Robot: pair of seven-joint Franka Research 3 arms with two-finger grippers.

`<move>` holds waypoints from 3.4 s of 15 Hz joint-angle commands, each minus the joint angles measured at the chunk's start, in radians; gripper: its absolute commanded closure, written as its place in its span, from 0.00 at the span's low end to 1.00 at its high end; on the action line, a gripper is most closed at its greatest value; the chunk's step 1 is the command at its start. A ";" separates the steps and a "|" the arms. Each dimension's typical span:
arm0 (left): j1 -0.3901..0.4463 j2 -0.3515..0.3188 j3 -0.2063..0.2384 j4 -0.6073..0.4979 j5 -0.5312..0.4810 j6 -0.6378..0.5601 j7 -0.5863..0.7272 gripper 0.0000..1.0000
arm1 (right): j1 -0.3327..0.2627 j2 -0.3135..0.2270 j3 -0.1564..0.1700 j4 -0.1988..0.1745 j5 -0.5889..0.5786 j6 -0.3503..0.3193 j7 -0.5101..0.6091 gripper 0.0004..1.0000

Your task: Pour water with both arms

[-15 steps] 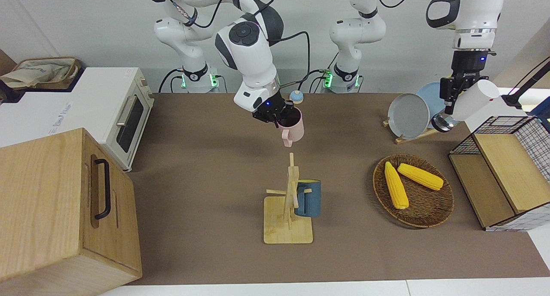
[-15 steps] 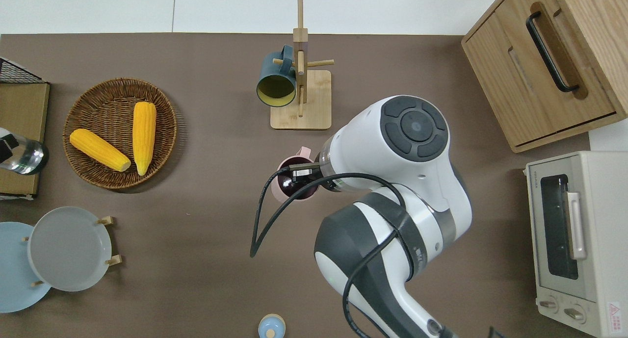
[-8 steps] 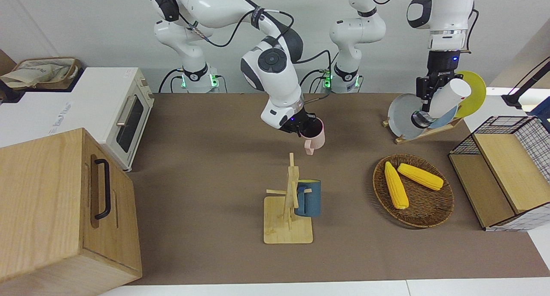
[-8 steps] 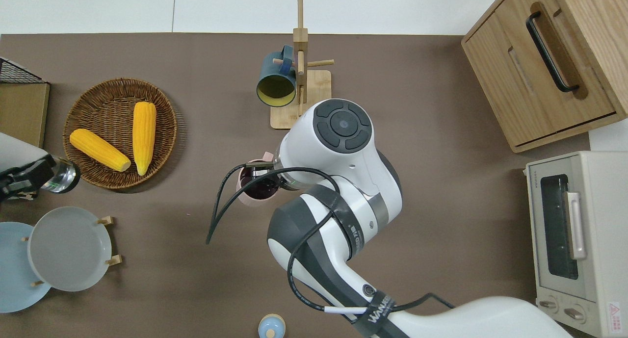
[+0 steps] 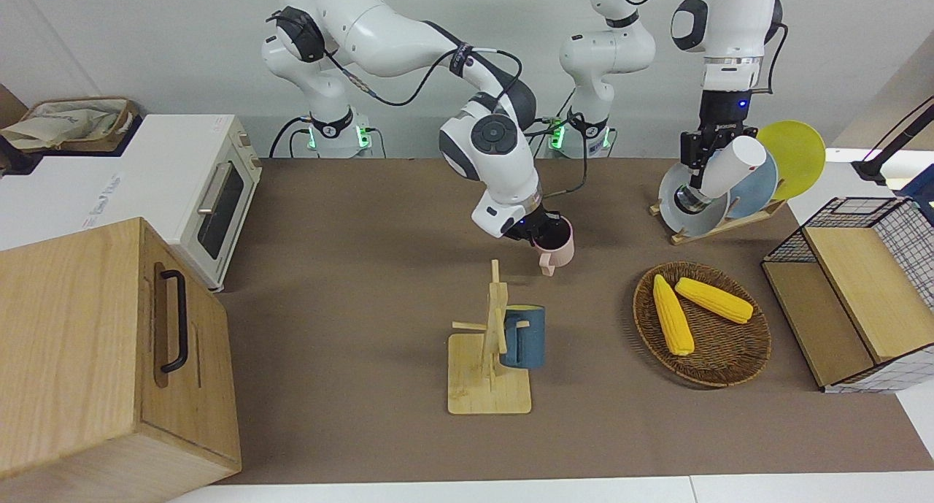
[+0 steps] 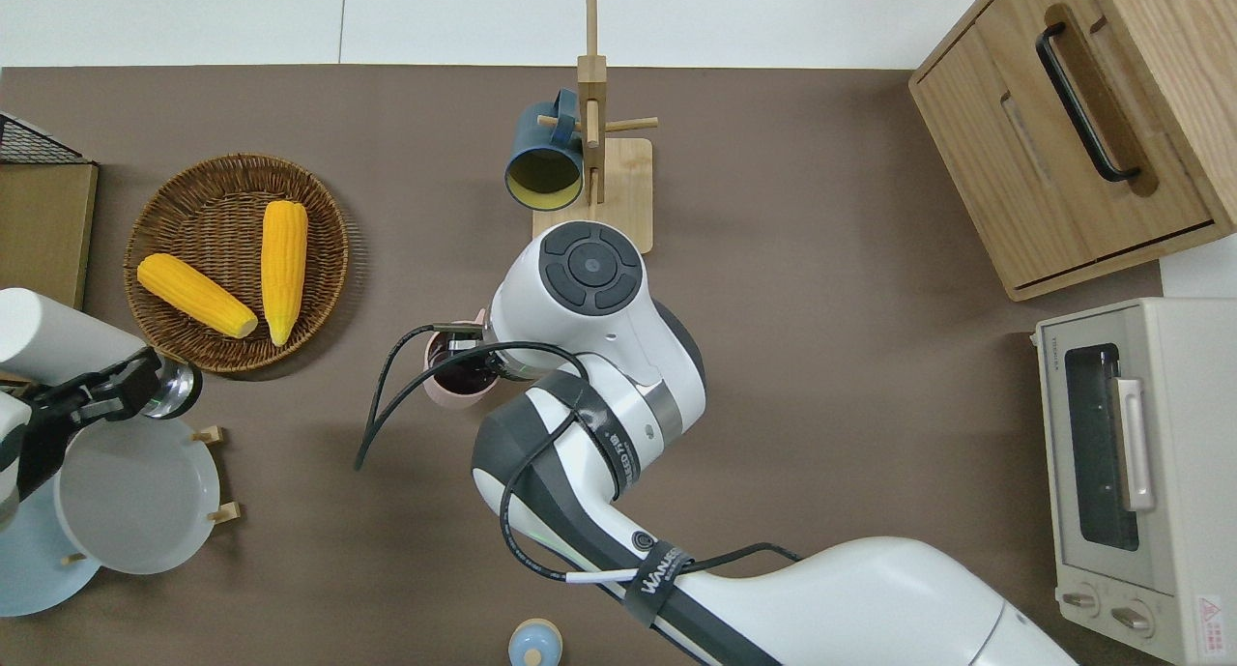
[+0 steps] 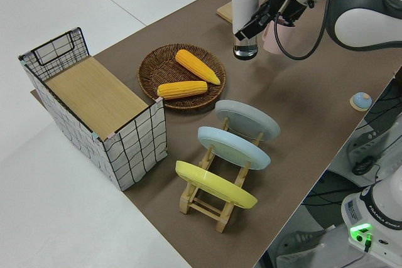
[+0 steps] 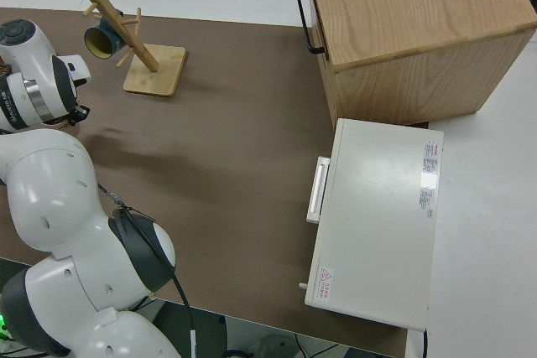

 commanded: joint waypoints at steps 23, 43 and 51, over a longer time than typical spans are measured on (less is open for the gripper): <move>0.008 -0.064 -0.071 -0.078 0.046 0.029 -0.095 1.00 | 0.060 0.136 0.049 0.116 -0.138 0.021 0.241 0.01; -0.080 -0.164 -0.110 -0.220 0.030 -0.017 -0.105 1.00 | -0.126 -0.105 -0.138 0.217 -0.190 -0.522 -0.535 0.01; -0.186 -0.220 -0.088 -0.303 -0.020 -0.017 -0.099 1.00 | -0.259 -0.266 -0.185 0.055 -0.192 -0.542 -0.607 0.01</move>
